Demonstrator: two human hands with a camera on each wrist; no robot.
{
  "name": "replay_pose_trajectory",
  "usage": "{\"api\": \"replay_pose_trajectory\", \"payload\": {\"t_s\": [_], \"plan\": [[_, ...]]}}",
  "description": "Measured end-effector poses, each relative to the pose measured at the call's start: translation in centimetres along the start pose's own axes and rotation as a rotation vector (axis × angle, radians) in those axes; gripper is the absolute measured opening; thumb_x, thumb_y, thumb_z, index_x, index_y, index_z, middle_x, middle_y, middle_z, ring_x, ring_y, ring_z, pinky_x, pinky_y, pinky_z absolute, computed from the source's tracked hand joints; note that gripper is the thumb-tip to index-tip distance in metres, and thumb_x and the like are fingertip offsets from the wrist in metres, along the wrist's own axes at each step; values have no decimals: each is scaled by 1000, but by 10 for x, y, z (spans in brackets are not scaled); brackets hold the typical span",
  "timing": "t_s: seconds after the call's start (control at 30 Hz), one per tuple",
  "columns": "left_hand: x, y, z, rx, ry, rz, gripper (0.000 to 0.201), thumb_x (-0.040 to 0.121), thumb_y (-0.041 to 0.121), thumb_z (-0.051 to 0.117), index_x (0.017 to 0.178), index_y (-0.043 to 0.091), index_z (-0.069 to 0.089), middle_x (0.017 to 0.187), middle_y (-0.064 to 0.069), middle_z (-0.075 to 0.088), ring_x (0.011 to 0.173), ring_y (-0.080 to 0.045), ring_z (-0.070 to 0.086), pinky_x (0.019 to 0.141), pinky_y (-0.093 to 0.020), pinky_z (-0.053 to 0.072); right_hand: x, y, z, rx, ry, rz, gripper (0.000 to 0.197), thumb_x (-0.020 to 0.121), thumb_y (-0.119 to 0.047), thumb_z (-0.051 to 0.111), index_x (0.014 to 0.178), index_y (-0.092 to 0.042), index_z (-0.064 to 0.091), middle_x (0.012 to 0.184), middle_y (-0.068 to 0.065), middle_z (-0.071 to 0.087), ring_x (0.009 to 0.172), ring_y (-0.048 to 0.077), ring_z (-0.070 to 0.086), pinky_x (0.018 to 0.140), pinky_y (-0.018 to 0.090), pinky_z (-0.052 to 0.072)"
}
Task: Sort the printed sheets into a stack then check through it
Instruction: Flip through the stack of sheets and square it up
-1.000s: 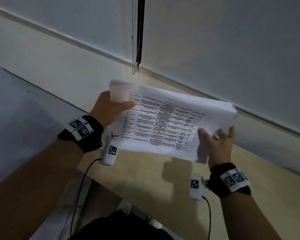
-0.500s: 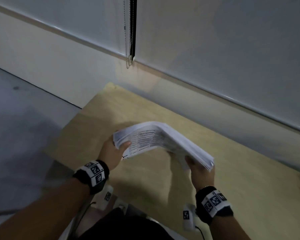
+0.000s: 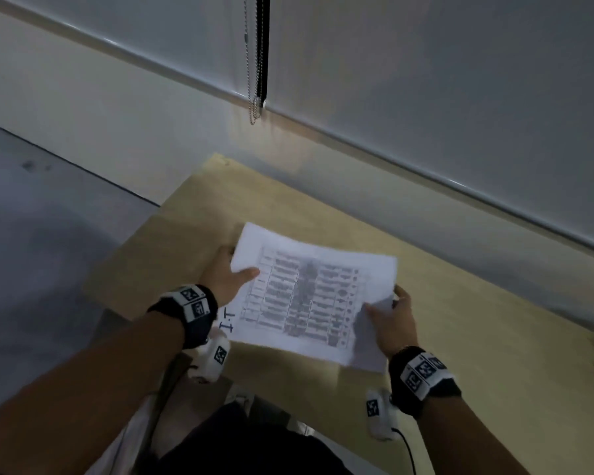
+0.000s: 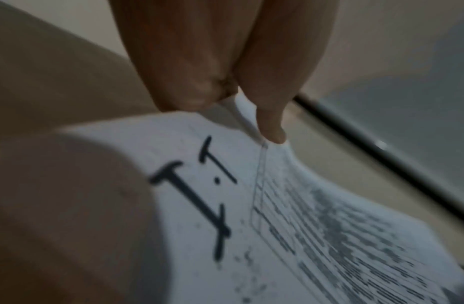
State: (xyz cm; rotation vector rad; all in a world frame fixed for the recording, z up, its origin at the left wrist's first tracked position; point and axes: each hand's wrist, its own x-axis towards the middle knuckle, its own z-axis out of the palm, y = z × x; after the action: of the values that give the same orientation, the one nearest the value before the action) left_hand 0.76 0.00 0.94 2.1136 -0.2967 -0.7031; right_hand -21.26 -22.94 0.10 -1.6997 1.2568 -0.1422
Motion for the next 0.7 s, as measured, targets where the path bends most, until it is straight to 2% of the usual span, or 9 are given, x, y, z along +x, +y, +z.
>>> {"api": "replay_pose_trajectory", "payload": {"t_s": [0.1, 0.2, 0.27, 0.3, 0.43, 0.5, 0.57, 0.63, 0.7], "plan": [[-2, -17, 15, 68, 24, -25, 30, 94, 28, 64, 117, 10, 55, 113, 0, 64, 97, -21, 61, 83, -33, 47, 10, 25, 13, -246, -42, 48, 67, 95, -9, 55, 152, -4, 21, 154, 16, 32, 134, 35, 42, 108, 38, 39], [0, -31, 25, 214, -10, -77, 56, 94, 46, 48, 136, 9, 42, 131, -13, 52, 114, -34, 58, 93, -43, 50, 5, 26, 22, -268, 2, 66, 61, 96, -8, 50, 151, 2, 25, 155, 18, 28, 133, 37, 43, 109, 38, 37], [0, -36, 28, 288, -38, -94, 57, 98, 38, 45, 146, 10, 30, 138, -16, 42, 118, -38, 53, 97, -43, 46, 5, 28, 23, -241, 17, 90, 60, 98, -8, 47, 152, 2, 22, 155, 18, 28, 135, 37, 41, 109, 36, 35], [-1, -37, 27, 266, -25, -74, 50, 100, 30, 45, 144, 11, 35, 137, -14, 46, 117, -36, 55, 97, -43, 47, 7, 31, 22, -222, 31, 94, 57, 99, -8, 46, 151, 1, 26, 154, 18, 33, 135, 37, 41, 109, 36, 35], [8, -47, 16, 110, 35, -168, 22, 96, 18, 54, 114, 6, 63, 111, -5, 69, 95, -27, 66, 86, -38, 53, 14, 33, 12, -121, 57, 131, 30, 97, -7, 48, 123, 0, 58, 124, 21, 63, 102, 31, 59, 90, 36, 47], [11, -43, 15, 90, 2, -179, 32, 98, 27, 53, 117, 4, 65, 117, -12, 69, 103, -34, 67, 92, -46, 54, 11, 24, 13, -58, 70, 87, 22, 95, -5, 50, 112, 0, 63, 111, 18, 67, 93, 27, 59, 80, 31, 43], [5, -21, 11, 36, 34, -119, 38, 102, 29, 48, 130, 5, 54, 130, -13, 61, 115, -36, 60, 97, -46, 49, 7, 5, 9, 11, 119, -16, 20, 96, -5, 51, 114, -1, 61, 102, 13, 66, 94, 29, 60, 79, 31, 42], [0, 3, 4, -28, 130, 41, 27, 103, 24, 45, 124, 8, 51, 119, -10, 62, 104, -30, 60, 87, -40, 48, -1, -17, -1, 94, 205, -154, 14, 96, -7, 52, 109, -6, 58, 96, 8, 63, 90, 28, 59, 76, 34, 44], [-8, 25, -3, -102, 236, 205, 19, 102, 20, 46, 119, 11, 48, 112, -5, 62, 98, -24, 59, 82, -35, 46, -13, -34, -13, 189, 292, -293, 7, 96, -6, 53, 103, -8, 55, 89, 1, 61, 81, 17, 58, 70, 29, 44]]}}
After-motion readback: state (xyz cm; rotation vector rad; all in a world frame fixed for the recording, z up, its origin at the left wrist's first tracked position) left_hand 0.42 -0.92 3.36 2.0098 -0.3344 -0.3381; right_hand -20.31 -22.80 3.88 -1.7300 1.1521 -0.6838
